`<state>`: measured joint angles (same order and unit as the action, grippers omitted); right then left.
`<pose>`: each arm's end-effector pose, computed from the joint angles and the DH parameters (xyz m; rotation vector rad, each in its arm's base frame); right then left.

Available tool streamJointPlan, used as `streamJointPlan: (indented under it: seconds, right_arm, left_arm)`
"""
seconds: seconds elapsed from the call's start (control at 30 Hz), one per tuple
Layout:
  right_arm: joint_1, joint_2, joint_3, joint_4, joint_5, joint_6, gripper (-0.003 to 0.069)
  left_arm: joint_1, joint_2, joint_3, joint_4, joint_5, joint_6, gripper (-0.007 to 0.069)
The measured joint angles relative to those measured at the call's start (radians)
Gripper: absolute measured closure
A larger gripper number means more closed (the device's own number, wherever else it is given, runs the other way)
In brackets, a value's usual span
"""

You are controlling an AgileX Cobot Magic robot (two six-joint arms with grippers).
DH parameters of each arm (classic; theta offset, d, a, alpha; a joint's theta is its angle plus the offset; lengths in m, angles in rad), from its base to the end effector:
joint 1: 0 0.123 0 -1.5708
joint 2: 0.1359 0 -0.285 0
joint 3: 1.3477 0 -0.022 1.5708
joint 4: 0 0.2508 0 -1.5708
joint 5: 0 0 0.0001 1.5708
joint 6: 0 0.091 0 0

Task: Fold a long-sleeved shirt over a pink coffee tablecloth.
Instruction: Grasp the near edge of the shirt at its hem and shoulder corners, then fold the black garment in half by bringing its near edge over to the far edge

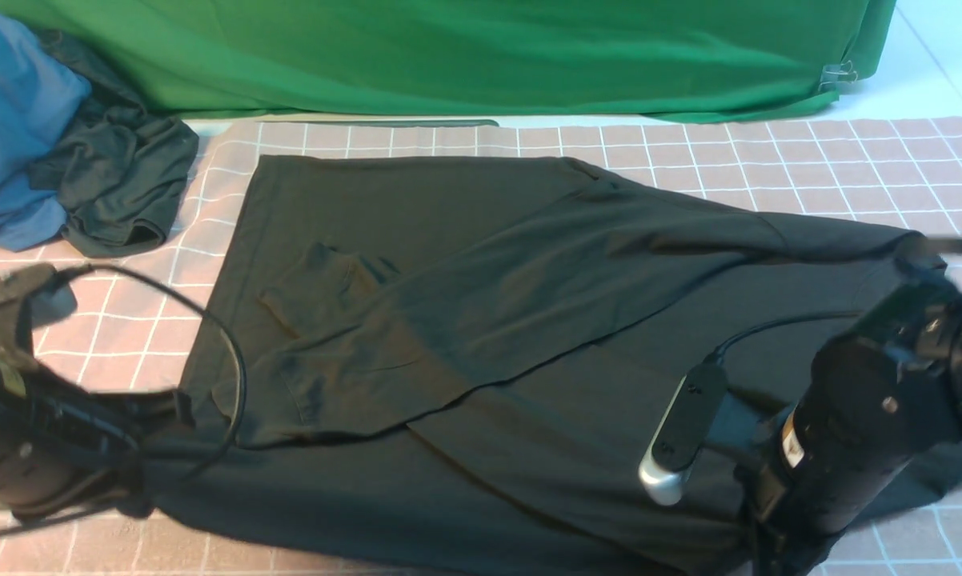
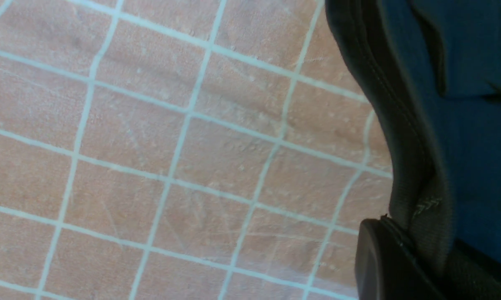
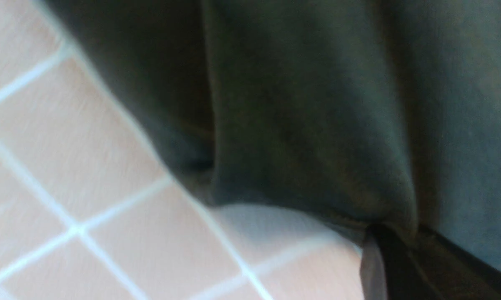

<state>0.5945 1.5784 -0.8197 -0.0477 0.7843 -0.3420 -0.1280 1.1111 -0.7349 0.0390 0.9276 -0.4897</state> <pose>0.2181 0.1437 0.1759 -1.4071 2.6755 -0.0315 0.1863 -0.0211 0.2575 -0.4777 2.7505 -0.1048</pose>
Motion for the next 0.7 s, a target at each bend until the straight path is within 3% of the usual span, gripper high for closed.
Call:
streamJointPlan:
  seconds: [0.47,0.7]
  right_arm:
    - [-0.002,-0.108,-0.066,-0.006,0.089,-0.003,0.0590]
    - [-0.115,-0.108,-0.163,0.015,0.084,-0.003,0.0590]
  left_arm:
    - [0.000,0.000,-0.089,-0.033,0.002,-0.034,0.0580]
    - [0.049,0.043,-0.098,-0.076,-0.143,-0.085,0.0580]
